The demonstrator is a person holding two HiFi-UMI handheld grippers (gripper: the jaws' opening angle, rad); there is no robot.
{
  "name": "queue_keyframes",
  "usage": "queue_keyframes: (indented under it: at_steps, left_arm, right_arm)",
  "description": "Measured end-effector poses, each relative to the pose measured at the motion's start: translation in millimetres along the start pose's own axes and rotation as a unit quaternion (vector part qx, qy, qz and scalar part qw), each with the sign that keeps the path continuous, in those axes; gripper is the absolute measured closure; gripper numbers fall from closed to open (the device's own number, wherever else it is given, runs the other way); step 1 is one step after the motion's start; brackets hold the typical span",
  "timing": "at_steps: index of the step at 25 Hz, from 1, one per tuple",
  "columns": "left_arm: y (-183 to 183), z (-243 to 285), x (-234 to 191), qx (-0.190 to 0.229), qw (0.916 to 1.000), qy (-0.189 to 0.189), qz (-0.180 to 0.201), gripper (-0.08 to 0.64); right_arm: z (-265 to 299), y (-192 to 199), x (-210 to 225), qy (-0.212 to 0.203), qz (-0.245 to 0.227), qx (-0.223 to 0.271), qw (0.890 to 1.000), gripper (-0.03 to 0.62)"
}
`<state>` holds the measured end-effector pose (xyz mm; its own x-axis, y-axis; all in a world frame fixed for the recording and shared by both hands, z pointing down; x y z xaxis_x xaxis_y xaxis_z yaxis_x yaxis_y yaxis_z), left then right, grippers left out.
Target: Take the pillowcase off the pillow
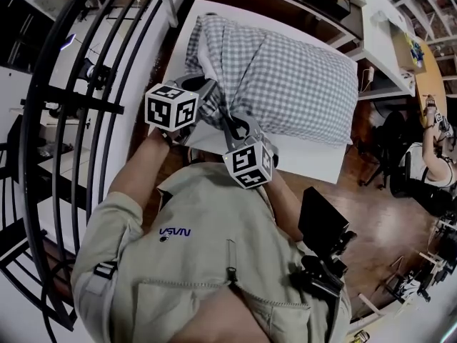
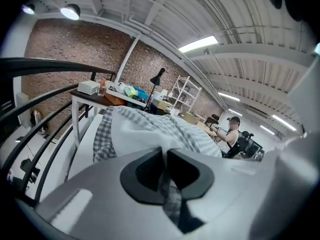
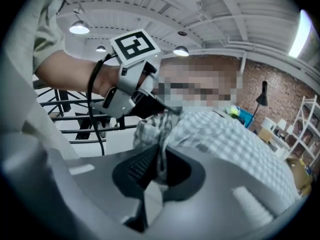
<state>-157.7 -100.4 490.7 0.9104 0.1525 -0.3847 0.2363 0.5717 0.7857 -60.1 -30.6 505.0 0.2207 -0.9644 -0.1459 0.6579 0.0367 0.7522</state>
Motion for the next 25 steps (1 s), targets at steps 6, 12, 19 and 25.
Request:
queue_keyframes:
  at_steps: [6,12,19,25]
  left_arm:
    - [-12,1,-10,0.011,0.9979,0.01,-0.063,0.537]
    - [-14,-6,-10,0.024,0.9912,0.037,-0.125,0.54]
    - [18,4,0,0.002,0.9924,0.023,-0.121,0.535]
    - [53,-1,-11,-0.024,0.9924,0.024,-0.118,0.41]
  right_arm:
    - [-22,45,10,-0.023,0.01,-0.074,0.997,0.577]
    - [-34,92,44,0.047,-0.032,-0.176,0.983,0.578]
    - [-14,83,30,-0.012,0.085,-0.118,0.989,0.569]
    - [-7,70,13,-0.061,0.16,-0.063,0.983,0.568]
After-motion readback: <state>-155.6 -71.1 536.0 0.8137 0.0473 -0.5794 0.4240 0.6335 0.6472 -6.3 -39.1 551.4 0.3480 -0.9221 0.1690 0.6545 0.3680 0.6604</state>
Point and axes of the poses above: the fingertips, and each gripper's own axes: z forward along the fingers, x to its right, y out of its underside, the point moved 3 cm from there along -z, backward along the fingers, and after that the axes turned 8 degrees about -y, right-handed, at the moved point
